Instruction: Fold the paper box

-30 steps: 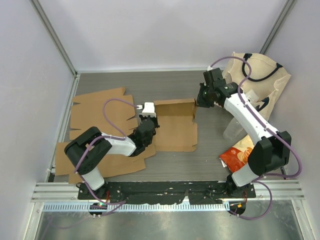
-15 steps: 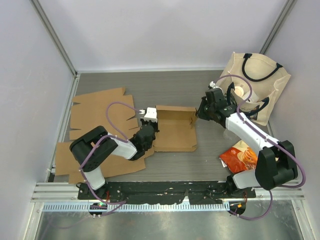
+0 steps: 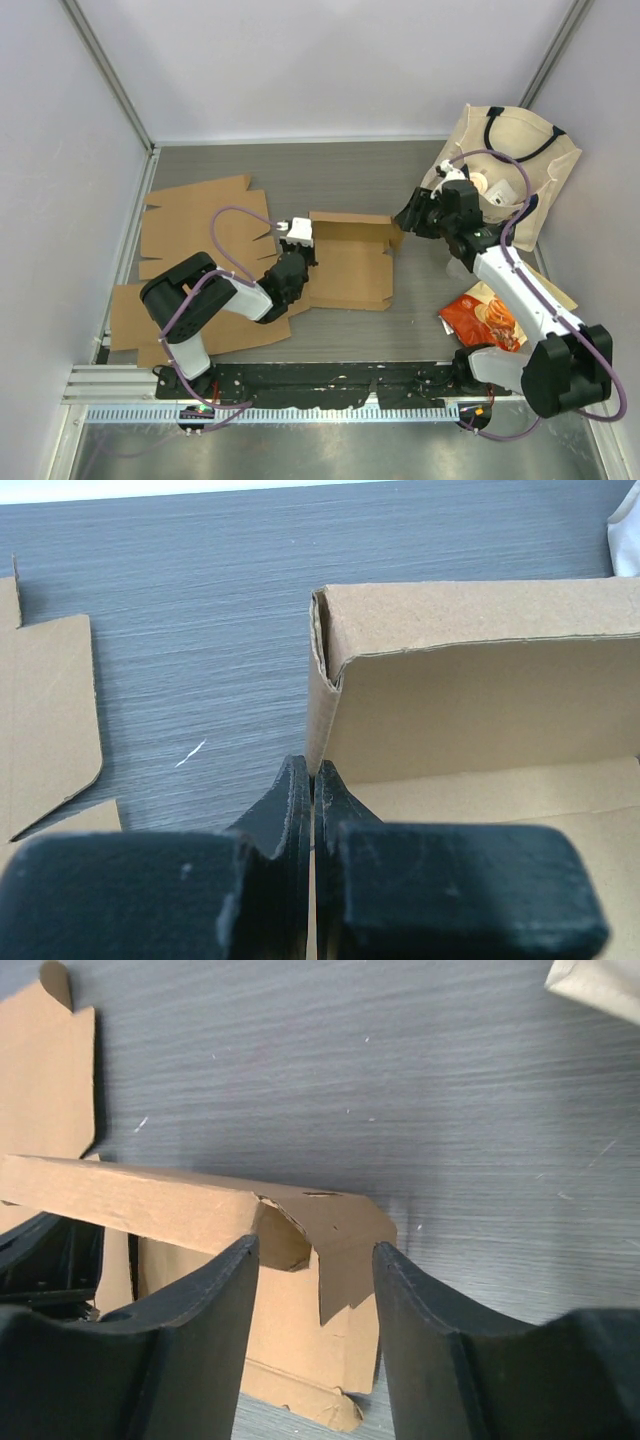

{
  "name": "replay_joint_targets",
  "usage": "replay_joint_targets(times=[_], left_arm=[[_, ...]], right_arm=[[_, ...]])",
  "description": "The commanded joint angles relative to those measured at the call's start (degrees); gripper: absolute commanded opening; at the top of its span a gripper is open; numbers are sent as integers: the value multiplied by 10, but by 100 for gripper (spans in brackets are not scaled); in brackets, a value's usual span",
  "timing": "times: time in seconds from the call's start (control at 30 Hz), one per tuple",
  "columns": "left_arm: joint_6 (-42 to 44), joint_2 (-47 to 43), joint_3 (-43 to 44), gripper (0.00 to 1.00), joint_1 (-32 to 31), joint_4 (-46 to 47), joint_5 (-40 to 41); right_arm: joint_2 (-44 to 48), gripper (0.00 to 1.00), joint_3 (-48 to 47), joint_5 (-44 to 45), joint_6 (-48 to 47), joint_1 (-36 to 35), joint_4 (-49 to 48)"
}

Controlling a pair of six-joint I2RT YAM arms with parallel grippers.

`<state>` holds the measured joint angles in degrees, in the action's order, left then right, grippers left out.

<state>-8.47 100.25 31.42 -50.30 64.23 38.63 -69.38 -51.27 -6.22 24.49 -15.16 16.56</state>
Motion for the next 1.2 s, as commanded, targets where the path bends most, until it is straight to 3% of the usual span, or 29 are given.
replay_joint_targets(times=[0.0, 0.17, 0.2, 0.3, 0.67, 0.87, 1.17], left_arm=[[7, -5, -7, 0, -4, 41, 7], [10, -7, -7, 0, -4, 39, 8], [11, -7, -5, 0, -4, 37, 8], [13, -8, -3, 0, -4, 34, 8], [12, -1, 1, 0, -3, 33, 6], [9, -4, 2, 0, -4, 28, -2], [3, -8, -2, 0, -4, 25, -9]], right_arm=[[50, 57, -9, -9, -12, 15, -36], [54, 57, -36, 52, -59, 37, -4], [49, 57, -38, 104, -68, 37, -1], [12, 51, -41, 121, -108, 34, 12], [-36, 43, 33, 11, -186, 14, -78], [-13, 43, 92, 15, -212, -65, -157], [-13, 44, 134, 16, -195, -73, -255]])
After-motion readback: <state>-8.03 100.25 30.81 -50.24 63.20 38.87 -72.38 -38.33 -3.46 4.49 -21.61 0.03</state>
